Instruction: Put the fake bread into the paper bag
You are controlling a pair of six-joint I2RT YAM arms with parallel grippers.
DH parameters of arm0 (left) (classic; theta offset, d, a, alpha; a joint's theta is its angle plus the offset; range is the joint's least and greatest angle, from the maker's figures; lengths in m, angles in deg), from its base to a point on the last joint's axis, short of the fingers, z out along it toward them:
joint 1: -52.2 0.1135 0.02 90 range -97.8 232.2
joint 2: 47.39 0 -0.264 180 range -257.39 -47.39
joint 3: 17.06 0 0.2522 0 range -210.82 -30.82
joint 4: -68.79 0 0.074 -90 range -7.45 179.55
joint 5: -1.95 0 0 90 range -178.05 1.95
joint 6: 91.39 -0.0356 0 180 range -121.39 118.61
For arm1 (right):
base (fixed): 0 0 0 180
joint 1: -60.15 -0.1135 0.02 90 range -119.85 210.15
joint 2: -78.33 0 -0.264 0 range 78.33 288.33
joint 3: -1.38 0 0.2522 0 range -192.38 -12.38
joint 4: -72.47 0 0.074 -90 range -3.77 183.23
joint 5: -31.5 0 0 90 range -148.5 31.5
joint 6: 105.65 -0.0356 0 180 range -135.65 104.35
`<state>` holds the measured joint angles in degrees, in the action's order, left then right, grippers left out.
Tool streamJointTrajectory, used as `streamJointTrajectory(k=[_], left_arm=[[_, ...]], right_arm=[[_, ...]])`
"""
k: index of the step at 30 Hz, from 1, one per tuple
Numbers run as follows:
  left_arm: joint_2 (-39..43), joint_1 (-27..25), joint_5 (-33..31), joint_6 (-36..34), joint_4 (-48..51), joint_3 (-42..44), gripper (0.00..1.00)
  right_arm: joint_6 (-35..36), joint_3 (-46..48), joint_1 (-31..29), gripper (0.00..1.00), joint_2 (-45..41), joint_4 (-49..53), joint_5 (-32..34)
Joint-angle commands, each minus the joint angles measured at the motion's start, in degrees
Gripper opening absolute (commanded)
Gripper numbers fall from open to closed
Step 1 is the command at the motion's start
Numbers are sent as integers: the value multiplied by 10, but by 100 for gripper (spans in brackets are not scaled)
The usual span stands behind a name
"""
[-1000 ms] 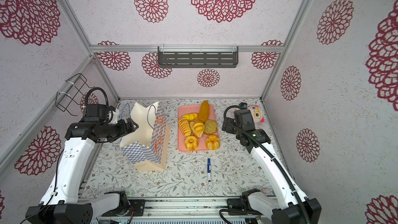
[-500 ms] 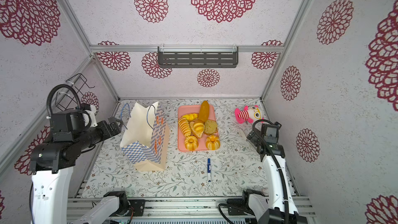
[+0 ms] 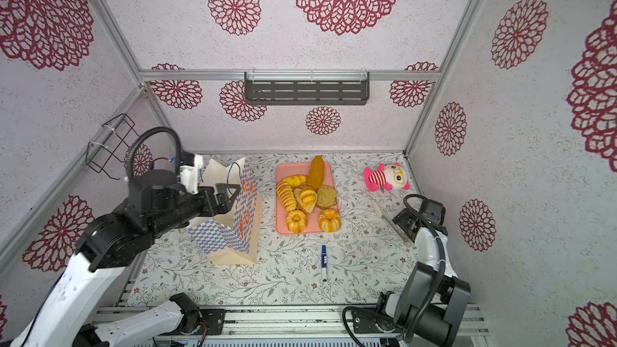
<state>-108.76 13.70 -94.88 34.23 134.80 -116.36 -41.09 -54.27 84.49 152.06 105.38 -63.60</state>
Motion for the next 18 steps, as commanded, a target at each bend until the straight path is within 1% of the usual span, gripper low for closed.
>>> streamJointTrajectory(k=[1, 3, 5, 8, 12, 15, 18], left_arm=[[-60, -48, -23, 4, -86, -4, 97], [-84, -68, -17, 7, -112, 0, 97], [-97, -75, -9, 15, -136, 9, 97], [-103, -79, -1, 24, -165, 26, 97], [-102, -78, -3, 19, -166, 29, 97], [-99, -78, -8, 14, -163, 31, 97], [-97, -78, -9, 15, -166, 35, 97]], right_arm=[[32, -17, 1, 93, 14, -27, -59], [35, -17, -2, 92, 19, -25, -67], [40, -17, -11, 92, 27, -16, -72], [42, -18, -37, 90, 34, 4, -74], [25, -7, -81, 89, 30, 20, -63], [16, -5, -124, 87, 27, 38, -40], [10, -10, -159, 85, 30, 66, 12]])
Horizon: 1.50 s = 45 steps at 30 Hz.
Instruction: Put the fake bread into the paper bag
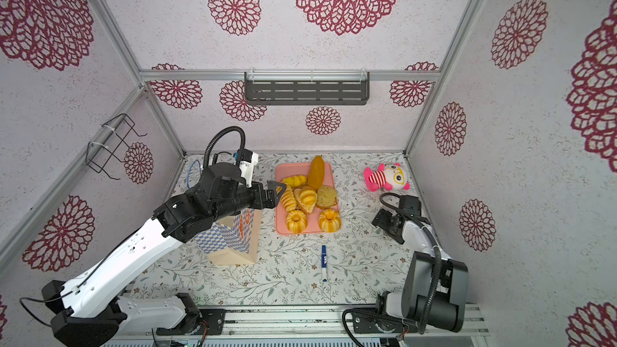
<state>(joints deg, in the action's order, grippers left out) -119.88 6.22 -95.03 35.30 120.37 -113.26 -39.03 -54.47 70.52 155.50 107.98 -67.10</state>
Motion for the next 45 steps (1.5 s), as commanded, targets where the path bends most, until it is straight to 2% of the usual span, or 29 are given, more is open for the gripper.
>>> streamJointTrajectory(k=[1, 5, 19, 45], left_arm=[[16, -3, -7, 4, -24, 6, 97], [16, -3, -4, 6, -28, 10, 97], [25, -3, -8, 9, -24, 22, 97], [17, -4, -5, 6, -11, 20, 97]], right_arm=[[-13, -9, -22, 84, -2, 48, 65], [-17, -17, -22, 82, 25, 57, 104], [-23, -93, -22, 76, 147, 18, 114], [-14, -135, -22, 74, 203, 2, 167]])
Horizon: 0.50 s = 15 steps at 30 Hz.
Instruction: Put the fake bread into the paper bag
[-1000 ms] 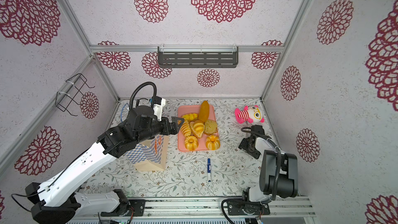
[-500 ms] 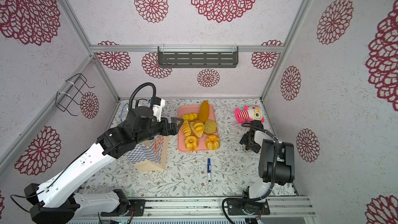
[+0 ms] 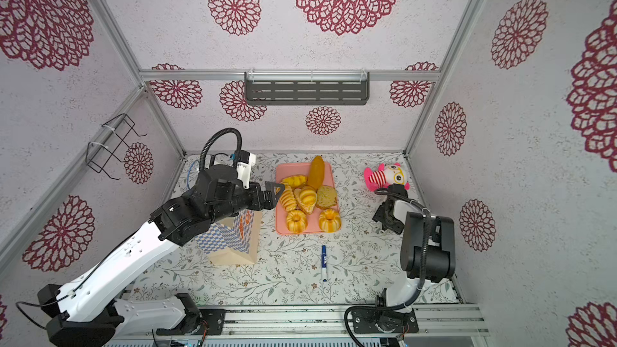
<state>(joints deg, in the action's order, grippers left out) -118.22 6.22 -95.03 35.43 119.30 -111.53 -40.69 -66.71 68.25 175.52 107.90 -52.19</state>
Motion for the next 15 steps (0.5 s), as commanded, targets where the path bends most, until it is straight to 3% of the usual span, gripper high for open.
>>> streamJointTrajectory(k=[1, 2, 4, 8, 15], left_arm=[[0, -3, -5, 4, 0, 2, 97], [-1, -3, -6, 4, 0, 1, 97], [-1, -3, -6, 4, 2, 0, 97], [-1, -3, -7, 5, 1, 0, 97], [-1, -3, -4, 8, -2, 5, 97]], right_arm=[[3, -13, 0, 76, 3, 2, 17], [3, -13, 1, 79, 1, 1, 15], [6, -13, 1, 96, -3, -1, 11], [11, -16, 0, 97, -8, -1, 16], [21, -35, 1, 89, 9, 3, 34]])
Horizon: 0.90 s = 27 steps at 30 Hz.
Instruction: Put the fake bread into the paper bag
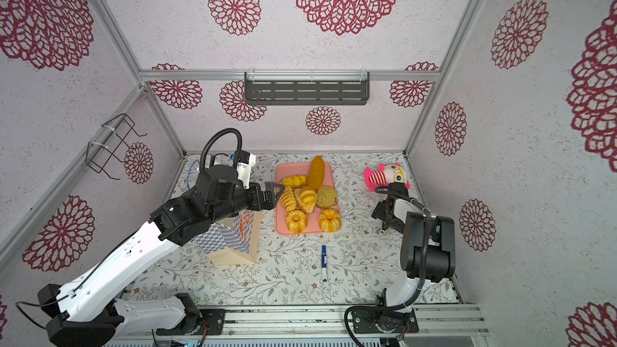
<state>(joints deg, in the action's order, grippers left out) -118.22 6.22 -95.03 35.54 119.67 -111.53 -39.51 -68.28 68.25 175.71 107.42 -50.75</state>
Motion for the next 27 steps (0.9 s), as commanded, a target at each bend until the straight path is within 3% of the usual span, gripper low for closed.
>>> streamJointTrajectory(k=[1, 15, 19, 27], left_arm=[[-2, -3, -5, 7, -5, 5, 97], [2, -4, -5, 4, 2, 3, 97], [6, -3, -8, 3, 5, 5, 97], [18, 0, -30, -17, 13, -4, 97]], right_arm=[[9, -21, 1, 88, 11, 8, 18], [7, -18, 1, 88, 30, -1, 22], [4, -9, 1, 80, 27, -10, 21], [-7, 20, 0, 46, -33, -10, 18]])
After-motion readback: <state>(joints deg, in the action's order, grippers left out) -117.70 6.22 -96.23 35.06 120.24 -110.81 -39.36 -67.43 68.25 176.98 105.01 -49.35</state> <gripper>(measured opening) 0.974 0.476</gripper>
